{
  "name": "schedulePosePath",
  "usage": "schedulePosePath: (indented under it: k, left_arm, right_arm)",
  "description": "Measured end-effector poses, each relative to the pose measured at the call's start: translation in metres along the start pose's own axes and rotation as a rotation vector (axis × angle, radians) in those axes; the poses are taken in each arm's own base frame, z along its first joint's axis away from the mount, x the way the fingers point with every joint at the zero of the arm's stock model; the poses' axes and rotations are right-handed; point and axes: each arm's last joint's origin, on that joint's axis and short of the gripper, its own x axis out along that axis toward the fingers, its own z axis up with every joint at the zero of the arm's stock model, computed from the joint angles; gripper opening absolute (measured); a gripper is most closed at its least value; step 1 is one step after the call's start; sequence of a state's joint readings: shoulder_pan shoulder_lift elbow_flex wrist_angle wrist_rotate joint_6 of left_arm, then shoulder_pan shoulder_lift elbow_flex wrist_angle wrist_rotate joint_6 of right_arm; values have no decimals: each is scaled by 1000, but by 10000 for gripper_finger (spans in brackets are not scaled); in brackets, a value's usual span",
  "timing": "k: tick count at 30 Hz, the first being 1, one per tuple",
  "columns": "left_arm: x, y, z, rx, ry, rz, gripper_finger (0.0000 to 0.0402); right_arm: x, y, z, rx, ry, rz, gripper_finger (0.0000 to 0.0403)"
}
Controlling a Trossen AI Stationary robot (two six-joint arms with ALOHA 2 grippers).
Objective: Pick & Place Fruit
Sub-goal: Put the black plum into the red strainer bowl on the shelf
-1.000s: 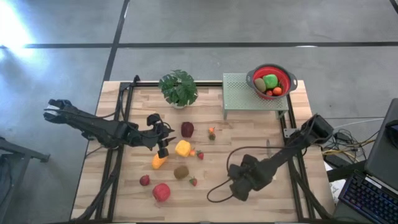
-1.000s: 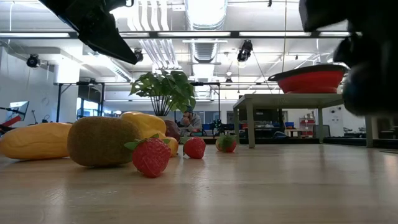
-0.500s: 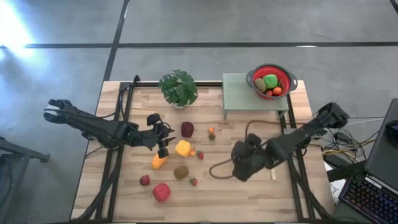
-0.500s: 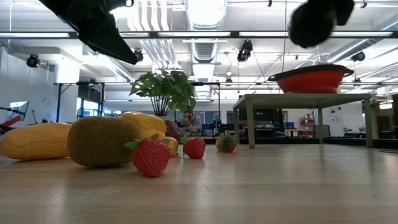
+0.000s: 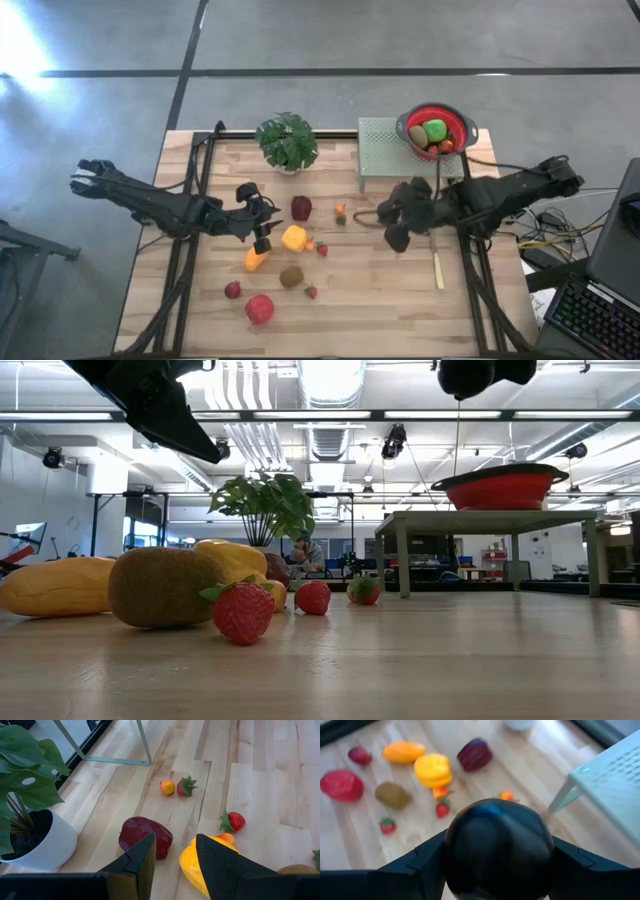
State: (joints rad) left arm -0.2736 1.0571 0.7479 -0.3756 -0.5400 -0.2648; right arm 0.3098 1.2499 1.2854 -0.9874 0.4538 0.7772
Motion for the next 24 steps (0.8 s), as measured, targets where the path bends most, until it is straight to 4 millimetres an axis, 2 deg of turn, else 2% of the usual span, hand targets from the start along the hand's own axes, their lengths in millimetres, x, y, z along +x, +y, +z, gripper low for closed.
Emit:
schedulePosePath:
  k: [4, 12, 20, 24]
  left_arm:
    - [0, 0, 0, 0, 0, 0, 147]
    - [0, 0, 0, 0, 0, 0, 147]
    - [0, 0, 0, 0, 0, 0, 147]
    - [0, 0, 0, 0, 0, 0, 147]
  right_arm:
    - [-8, -19, 11, 22, -60, -38, 259]
    - [-17, -64, 34, 138, -205, -230, 237]
    - [-15, -108, 51, 213, -229, -406, 261]
    - [-13, -127, 57, 257, -227, -481, 258]
